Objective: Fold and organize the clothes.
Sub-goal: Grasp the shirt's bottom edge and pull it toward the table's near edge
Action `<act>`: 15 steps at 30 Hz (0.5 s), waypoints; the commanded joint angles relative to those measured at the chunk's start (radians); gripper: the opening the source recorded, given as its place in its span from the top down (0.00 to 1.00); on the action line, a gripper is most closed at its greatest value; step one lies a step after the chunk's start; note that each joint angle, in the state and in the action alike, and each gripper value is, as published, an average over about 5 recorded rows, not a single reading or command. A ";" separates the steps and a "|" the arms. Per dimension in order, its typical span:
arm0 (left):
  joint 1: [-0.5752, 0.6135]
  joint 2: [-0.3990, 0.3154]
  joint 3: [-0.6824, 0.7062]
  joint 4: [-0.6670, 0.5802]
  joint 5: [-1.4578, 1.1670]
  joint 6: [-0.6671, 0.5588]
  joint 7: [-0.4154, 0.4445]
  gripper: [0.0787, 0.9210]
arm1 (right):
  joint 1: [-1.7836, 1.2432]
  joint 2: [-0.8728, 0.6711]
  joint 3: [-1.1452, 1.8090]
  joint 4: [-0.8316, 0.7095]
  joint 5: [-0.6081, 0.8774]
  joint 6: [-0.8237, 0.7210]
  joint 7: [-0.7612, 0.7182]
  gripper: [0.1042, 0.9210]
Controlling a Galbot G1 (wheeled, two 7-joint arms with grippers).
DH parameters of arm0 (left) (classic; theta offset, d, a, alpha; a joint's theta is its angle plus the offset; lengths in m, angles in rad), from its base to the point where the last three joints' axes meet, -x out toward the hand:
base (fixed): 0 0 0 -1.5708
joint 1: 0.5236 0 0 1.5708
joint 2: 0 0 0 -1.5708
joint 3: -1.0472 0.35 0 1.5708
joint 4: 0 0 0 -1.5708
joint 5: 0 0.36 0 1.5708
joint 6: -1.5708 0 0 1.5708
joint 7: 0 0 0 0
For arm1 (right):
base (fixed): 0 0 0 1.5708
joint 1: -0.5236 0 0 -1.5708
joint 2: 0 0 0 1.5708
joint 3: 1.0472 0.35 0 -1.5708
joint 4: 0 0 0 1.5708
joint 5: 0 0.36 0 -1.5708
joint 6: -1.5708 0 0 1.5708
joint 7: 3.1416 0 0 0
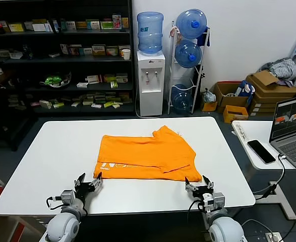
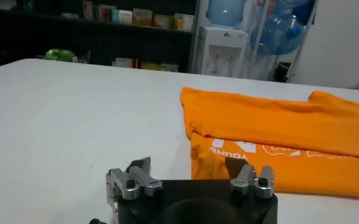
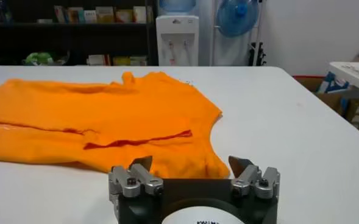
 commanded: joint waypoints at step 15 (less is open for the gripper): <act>0.014 0.010 0.038 -0.052 -0.026 0.034 -0.049 0.64 | -0.029 -0.012 0.000 0.034 0.062 -0.028 0.055 0.77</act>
